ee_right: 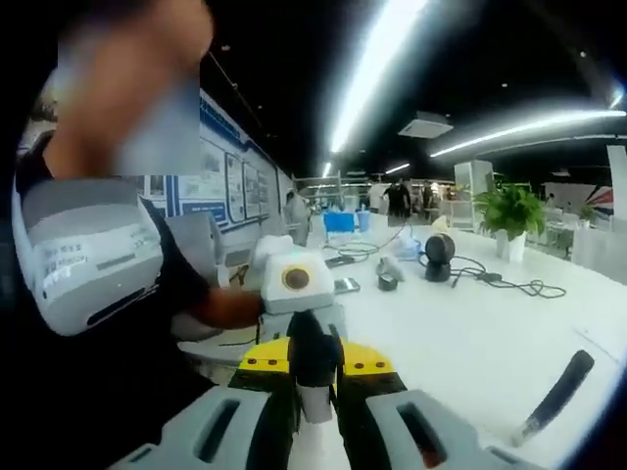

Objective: Pick up cosmetic bottle twist off cap place on table pick up cap screw tight cap place on table

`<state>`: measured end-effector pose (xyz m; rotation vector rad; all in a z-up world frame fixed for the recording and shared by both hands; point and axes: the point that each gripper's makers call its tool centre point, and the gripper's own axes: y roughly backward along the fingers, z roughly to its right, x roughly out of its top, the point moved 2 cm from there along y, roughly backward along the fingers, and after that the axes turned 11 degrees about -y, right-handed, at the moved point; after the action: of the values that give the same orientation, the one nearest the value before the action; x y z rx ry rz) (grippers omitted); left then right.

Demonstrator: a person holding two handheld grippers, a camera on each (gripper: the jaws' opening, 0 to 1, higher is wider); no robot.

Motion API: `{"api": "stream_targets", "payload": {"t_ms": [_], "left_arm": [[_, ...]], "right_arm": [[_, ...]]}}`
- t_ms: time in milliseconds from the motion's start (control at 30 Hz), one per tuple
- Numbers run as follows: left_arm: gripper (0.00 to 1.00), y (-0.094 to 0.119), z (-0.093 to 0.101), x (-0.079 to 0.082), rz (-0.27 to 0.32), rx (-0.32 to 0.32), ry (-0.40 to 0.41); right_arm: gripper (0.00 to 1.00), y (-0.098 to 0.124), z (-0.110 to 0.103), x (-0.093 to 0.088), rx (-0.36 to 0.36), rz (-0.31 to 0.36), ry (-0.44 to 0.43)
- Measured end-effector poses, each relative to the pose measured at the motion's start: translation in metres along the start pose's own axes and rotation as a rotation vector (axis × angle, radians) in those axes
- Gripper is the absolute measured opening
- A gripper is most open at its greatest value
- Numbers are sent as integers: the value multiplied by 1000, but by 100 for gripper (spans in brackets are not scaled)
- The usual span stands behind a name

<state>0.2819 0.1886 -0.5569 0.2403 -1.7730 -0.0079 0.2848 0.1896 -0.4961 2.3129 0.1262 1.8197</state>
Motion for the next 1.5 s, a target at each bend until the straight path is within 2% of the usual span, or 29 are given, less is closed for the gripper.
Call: {"api": "stream_targets", "payload": {"t_ms": [333,700,900,1133,1333,1500], "left_arm": [[10,-2,1,-3,-32,-12,-16],[10,-3,1,-1,-35,-19,-20],[10,-5,1,-4,-31,-13,-17],[10,-6,-2,-4,-32,11,-9],[10,-5,-7,-5,-43,59,-6],[10,-4,-14,-5,-29,120,18]], "right_arm": [[11,-11,-5,-3,25,-53,35],[11,-14,-4,-17,19,-115,96],[11,-13,-2,-19,15,-78,112],[11,-13,1,-18,-10,-66,107],[11,-13,5,-17,-52,-52,111],[11,-14,9,-14,-106,-33,125]]}}
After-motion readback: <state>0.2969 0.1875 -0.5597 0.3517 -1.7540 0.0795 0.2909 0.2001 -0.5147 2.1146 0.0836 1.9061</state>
